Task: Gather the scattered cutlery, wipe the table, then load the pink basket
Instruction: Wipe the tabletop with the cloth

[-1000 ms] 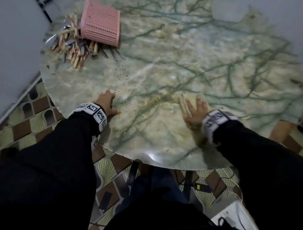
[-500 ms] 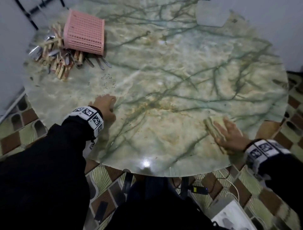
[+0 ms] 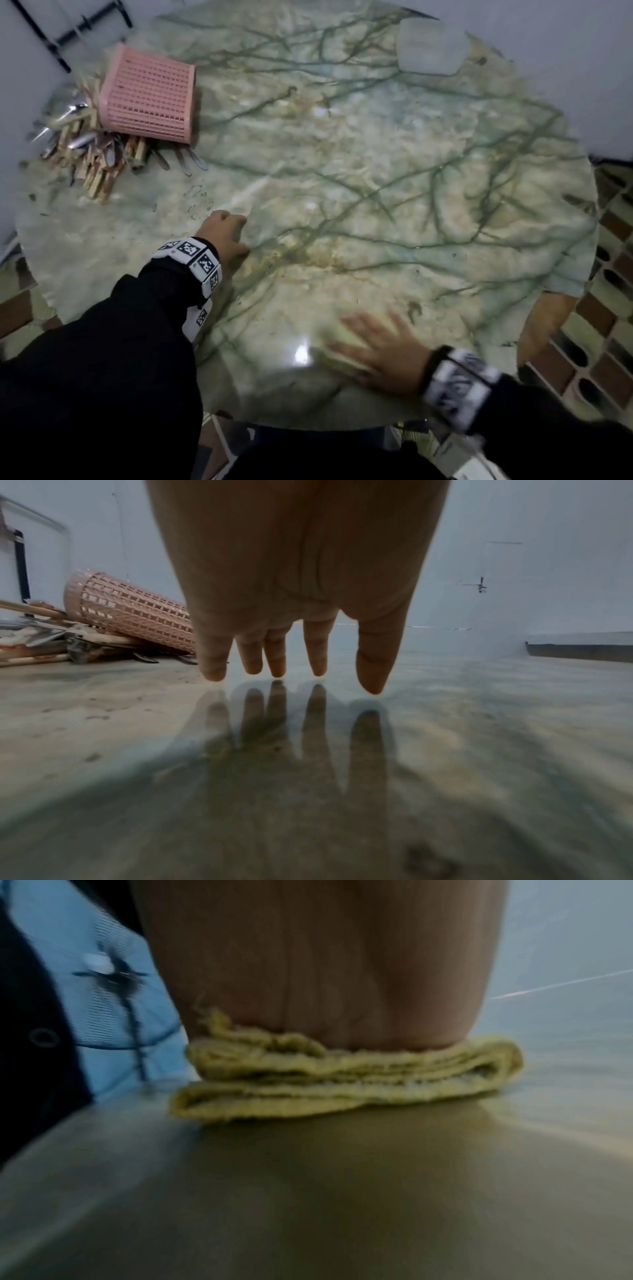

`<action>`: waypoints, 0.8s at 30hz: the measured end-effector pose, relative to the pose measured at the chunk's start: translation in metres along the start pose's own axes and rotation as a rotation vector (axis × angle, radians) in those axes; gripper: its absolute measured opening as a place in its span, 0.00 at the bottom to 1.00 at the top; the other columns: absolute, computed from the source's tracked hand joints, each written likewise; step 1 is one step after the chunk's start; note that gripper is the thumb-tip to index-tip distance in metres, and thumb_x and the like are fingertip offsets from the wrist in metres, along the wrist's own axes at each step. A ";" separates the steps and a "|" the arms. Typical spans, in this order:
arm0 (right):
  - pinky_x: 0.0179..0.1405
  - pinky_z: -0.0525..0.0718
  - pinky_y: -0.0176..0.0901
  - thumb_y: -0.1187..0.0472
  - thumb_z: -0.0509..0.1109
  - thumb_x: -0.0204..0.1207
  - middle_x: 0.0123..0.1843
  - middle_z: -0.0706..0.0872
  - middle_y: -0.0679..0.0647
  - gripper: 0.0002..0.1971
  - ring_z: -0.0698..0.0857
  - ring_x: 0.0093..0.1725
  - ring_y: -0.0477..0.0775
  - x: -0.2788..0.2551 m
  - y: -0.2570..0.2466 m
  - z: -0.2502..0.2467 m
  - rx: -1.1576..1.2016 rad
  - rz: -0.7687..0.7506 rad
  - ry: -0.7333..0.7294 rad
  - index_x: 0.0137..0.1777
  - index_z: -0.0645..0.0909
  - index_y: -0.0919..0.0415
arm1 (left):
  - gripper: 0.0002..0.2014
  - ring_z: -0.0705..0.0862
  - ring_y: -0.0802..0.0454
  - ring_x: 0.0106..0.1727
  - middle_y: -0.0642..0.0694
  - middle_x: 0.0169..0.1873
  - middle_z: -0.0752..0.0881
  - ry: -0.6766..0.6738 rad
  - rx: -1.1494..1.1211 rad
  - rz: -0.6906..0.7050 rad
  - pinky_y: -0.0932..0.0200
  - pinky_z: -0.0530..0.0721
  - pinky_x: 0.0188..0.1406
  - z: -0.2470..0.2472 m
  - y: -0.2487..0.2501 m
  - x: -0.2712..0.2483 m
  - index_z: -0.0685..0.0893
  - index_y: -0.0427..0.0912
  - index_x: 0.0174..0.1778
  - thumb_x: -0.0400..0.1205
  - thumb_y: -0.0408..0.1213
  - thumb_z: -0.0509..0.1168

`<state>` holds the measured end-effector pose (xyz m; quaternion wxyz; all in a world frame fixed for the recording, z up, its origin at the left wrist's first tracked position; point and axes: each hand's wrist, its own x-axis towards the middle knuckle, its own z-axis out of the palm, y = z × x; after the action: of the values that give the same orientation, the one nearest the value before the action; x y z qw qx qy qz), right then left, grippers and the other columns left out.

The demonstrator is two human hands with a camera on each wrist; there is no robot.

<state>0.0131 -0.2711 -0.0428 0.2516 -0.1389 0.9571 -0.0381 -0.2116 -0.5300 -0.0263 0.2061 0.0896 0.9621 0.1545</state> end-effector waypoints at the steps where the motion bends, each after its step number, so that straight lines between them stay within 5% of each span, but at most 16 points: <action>1: 0.47 0.83 0.72 0.30 0.37 0.74 0.72 0.78 0.50 0.38 0.74 0.72 0.52 -0.008 0.030 -0.009 -0.062 0.060 -0.015 0.82 0.47 0.46 | 0.31 0.66 0.37 0.74 0.34 0.73 0.65 0.016 -0.004 -0.008 0.50 0.65 0.74 -0.001 -0.001 0.003 0.70 0.40 0.75 0.75 0.37 0.72; 3: 0.69 0.65 0.75 0.27 0.31 0.73 0.84 0.48 0.52 0.42 0.49 0.82 0.52 0.003 0.101 -0.030 -0.018 0.224 -0.049 0.81 0.31 0.51 | 0.34 0.64 0.38 0.76 0.35 0.76 0.63 0.039 -0.005 -0.033 0.50 0.64 0.75 -0.002 -0.004 0.008 0.69 0.42 0.76 0.74 0.39 0.72; 5: 0.79 0.50 0.65 0.37 0.48 0.81 0.84 0.34 0.53 0.35 0.39 0.83 0.57 0.025 0.156 -0.061 0.231 0.500 -0.026 0.82 0.35 0.46 | 0.36 0.61 0.39 0.78 0.37 0.78 0.60 0.020 -0.011 -0.057 0.52 0.62 0.76 -0.002 -0.006 0.011 0.66 0.44 0.78 0.75 0.40 0.72; 7: 0.81 0.47 0.63 0.45 0.54 0.83 0.84 0.36 0.60 0.34 0.40 0.82 0.66 0.077 0.187 -0.089 0.292 0.617 0.055 0.83 0.40 0.46 | 0.37 0.60 0.39 0.79 0.38 0.79 0.58 -0.008 -0.011 -0.065 0.52 0.60 0.76 -0.002 -0.008 0.014 0.65 0.45 0.78 0.75 0.41 0.73; 9: 0.80 0.46 0.62 0.42 0.52 0.83 0.83 0.36 0.63 0.34 0.41 0.82 0.70 0.136 0.182 -0.113 0.259 0.630 0.046 0.83 0.39 0.46 | 0.37 0.60 0.40 0.78 0.38 0.78 0.59 -0.008 -0.016 -0.063 0.53 0.60 0.76 -0.003 -0.010 0.016 0.66 0.44 0.78 0.74 0.41 0.74; 13: 0.77 0.48 0.67 0.36 0.37 0.75 0.84 0.38 0.61 0.35 0.44 0.82 0.67 0.207 0.062 -0.105 0.074 0.203 0.023 0.82 0.39 0.43 | 0.36 0.63 0.42 0.76 0.39 0.75 0.64 0.016 -0.037 -0.049 0.54 0.61 0.75 -0.006 -0.014 0.016 0.72 0.45 0.75 0.71 0.41 0.77; 17: 0.64 0.69 0.69 0.38 0.48 0.65 0.76 0.72 0.55 0.32 0.76 0.71 0.57 0.132 -0.021 -0.043 -0.106 -0.204 0.125 0.72 0.70 0.36 | 0.36 0.66 0.41 0.74 0.40 0.73 0.66 0.007 -0.015 -0.039 0.54 0.63 0.73 -0.013 -0.016 0.018 0.75 0.46 0.72 0.67 0.42 0.79; 19: 0.52 0.80 0.71 0.38 0.49 0.65 0.74 0.72 0.54 0.31 0.76 0.69 0.56 0.086 0.009 -0.039 -0.104 -0.263 0.069 0.72 0.65 0.38 | 0.35 0.67 0.42 0.72 0.42 0.71 0.68 0.004 -0.024 -0.053 0.54 0.65 0.72 -0.017 -0.017 0.021 0.78 0.47 0.69 0.66 0.42 0.80; 22: 0.60 0.78 0.71 0.35 0.39 0.67 0.83 0.53 0.63 0.42 0.62 0.76 0.61 0.077 0.104 -0.066 -0.127 -0.039 -0.026 0.83 0.40 0.47 | 0.30 0.69 0.45 0.70 0.46 0.67 0.70 -0.017 -0.055 -0.065 0.54 0.67 0.69 -0.023 -0.019 0.028 0.81 0.50 0.63 0.64 0.42 0.81; 24: 0.73 0.68 0.65 0.27 0.34 0.55 0.84 0.45 0.60 0.51 0.53 0.81 0.64 0.096 0.161 -0.095 0.020 0.257 0.061 0.83 0.39 0.46 | 0.30 0.68 0.46 0.69 0.47 0.64 0.70 -0.049 -0.050 -0.048 0.54 0.67 0.69 -0.029 -0.019 0.033 0.82 0.52 0.60 0.61 0.45 0.82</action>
<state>-0.1533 -0.1437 -0.0281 0.2268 -0.0112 0.9737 -0.0193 -0.2557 -0.5481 -0.0195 0.2353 0.0651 0.9545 0.1714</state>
